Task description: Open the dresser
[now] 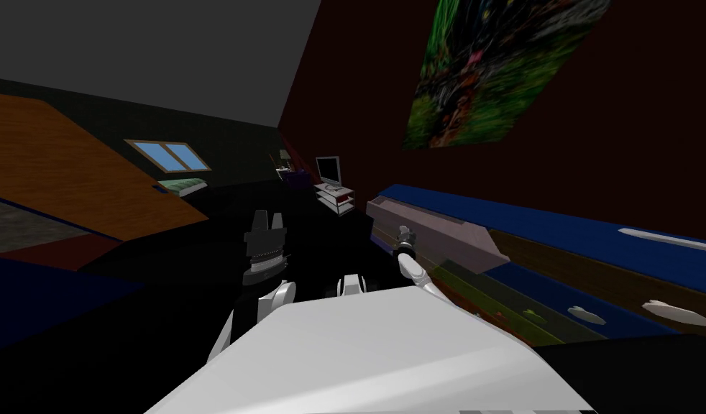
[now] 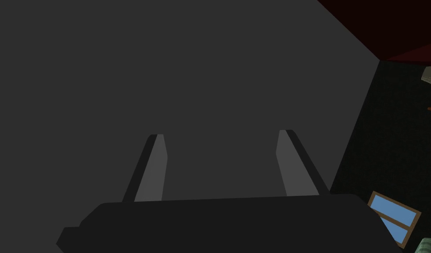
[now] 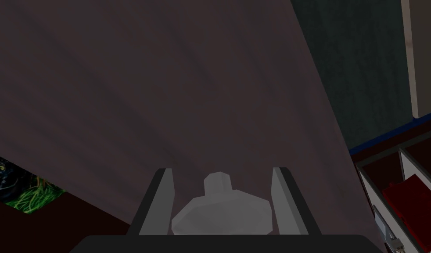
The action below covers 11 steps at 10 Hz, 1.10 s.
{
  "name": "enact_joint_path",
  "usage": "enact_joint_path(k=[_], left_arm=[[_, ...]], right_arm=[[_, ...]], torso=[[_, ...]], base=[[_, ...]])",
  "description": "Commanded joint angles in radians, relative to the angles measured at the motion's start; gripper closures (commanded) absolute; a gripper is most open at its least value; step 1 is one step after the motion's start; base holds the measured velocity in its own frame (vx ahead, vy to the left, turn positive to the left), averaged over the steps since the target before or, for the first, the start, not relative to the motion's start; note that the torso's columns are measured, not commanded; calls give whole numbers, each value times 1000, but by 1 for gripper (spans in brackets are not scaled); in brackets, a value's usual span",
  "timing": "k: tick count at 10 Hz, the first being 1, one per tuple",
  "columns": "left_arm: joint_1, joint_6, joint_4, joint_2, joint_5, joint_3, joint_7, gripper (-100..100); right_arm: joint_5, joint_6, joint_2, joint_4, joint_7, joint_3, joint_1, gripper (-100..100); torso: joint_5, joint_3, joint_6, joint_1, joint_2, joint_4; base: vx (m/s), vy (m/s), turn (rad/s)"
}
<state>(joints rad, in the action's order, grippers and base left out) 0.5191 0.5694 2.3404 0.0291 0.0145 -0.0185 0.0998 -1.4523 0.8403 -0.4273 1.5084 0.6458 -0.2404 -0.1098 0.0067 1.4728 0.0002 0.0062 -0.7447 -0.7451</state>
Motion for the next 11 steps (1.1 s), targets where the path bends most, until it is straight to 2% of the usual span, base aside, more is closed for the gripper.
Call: enact_joint_path(k=[1, 3, 4, 6, 11], left_arm=[[0, 0, 0, 0, 0, 0, 0, 0], [0, 0, 0, 0, 0, 0, 0, 0], [0, 0, 0, 0, 0, 0, 0, 0], [0, 0, 0, 0, 0, 0, 0, 0], [0, 0, 0, 0, 0, 0, 0, 0]], right_arm=[[-6, 4, 2, 7, 2, -3, -2, 100], [-16, 16, 14, 32, 13, -16, -12, 100], [35, -16, 1, 38, 55, 6, 3, -100], [80, -42, -10, 54, 96, 27, 17, -100], [191, -107, -40, 95, 199, 78, 52, -100]], torso=[[0, -1, 0, 1, -2, 0], [-2, 0, 1, -1, 0, 2], [-2, -1, 0, 2, -2, 2], [-4, 5, 0, -9, 9, 5], [2, -3, 0, 2, -7, -4]], base=[[-58, 66, 2], [-112, 128, -22], [-72, 112, -89], [-10, 30, -57], [-9, 30, -53]])
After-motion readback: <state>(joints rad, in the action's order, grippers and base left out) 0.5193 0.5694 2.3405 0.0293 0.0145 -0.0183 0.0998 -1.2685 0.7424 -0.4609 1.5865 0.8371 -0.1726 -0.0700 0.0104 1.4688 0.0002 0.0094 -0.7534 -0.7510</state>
